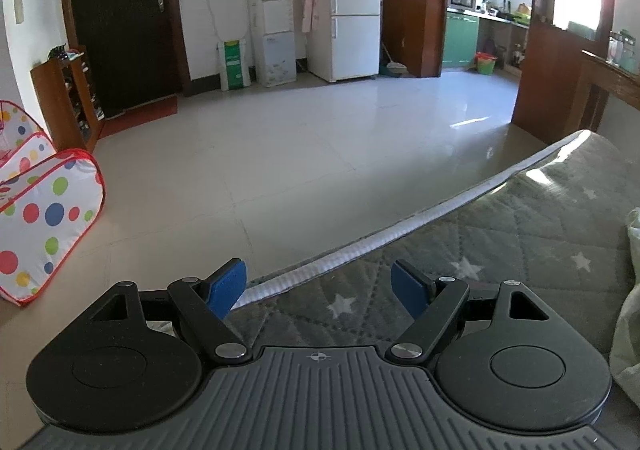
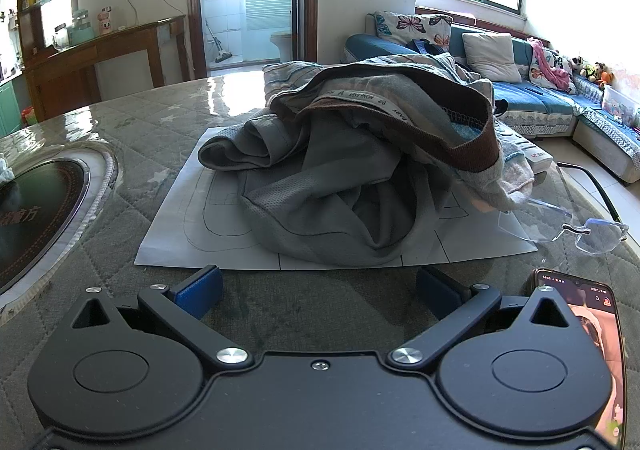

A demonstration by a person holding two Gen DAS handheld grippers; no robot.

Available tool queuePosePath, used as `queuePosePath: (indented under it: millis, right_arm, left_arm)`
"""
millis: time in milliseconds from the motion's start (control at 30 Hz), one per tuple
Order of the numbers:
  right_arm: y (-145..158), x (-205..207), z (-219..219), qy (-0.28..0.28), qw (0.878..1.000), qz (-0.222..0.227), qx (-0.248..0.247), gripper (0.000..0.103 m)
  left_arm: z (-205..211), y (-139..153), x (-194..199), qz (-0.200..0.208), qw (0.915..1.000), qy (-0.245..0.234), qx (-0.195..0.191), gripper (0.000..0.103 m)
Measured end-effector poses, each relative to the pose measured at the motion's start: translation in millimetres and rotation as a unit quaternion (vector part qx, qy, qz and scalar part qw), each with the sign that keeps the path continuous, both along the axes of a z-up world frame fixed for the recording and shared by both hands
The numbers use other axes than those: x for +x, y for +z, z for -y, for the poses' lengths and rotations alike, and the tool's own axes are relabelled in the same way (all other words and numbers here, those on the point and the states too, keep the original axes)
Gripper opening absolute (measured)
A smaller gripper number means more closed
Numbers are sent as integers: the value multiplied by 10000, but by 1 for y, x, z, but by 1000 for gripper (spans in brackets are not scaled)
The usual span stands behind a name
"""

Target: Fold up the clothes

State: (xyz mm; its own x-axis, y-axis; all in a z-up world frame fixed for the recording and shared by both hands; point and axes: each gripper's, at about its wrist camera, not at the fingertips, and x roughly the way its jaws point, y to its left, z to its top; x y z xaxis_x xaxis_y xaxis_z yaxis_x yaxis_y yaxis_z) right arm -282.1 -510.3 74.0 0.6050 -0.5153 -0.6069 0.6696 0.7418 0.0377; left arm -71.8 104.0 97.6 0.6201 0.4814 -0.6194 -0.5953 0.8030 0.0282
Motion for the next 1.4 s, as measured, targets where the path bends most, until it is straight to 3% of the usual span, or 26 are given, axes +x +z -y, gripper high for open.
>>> queuePosePath:
  millis: [33, 400, 833, 967, 1400]
  right_arm:
    - [-1, -14, -1, -3, 10000, 3, 0, 103]
    - [-1, -14, -1, -4, 10000, 2, 0, 103]
    - [-1, -14, -1, -5, 10000, 3, 2, 103]
    - [-1, -15, -1, -4, 10000, 3, 1, 103]
    - [-1, -14, -1, -6, 10000, 3, 1, 103]
  left_arm:
    - [0, -1, 0, 2, 10000, 9, 6, 80]
    - [-6, -9, -5, 41, 9999, 96, -83, 81]
    - [0, -17, -2, 162, 9997, -162, -119, 82]
    - [11, -22, 2, 180, 9997, -126, 51, 85]
    - [14, -28, 4, 197, 9997, -136, -31, 92]
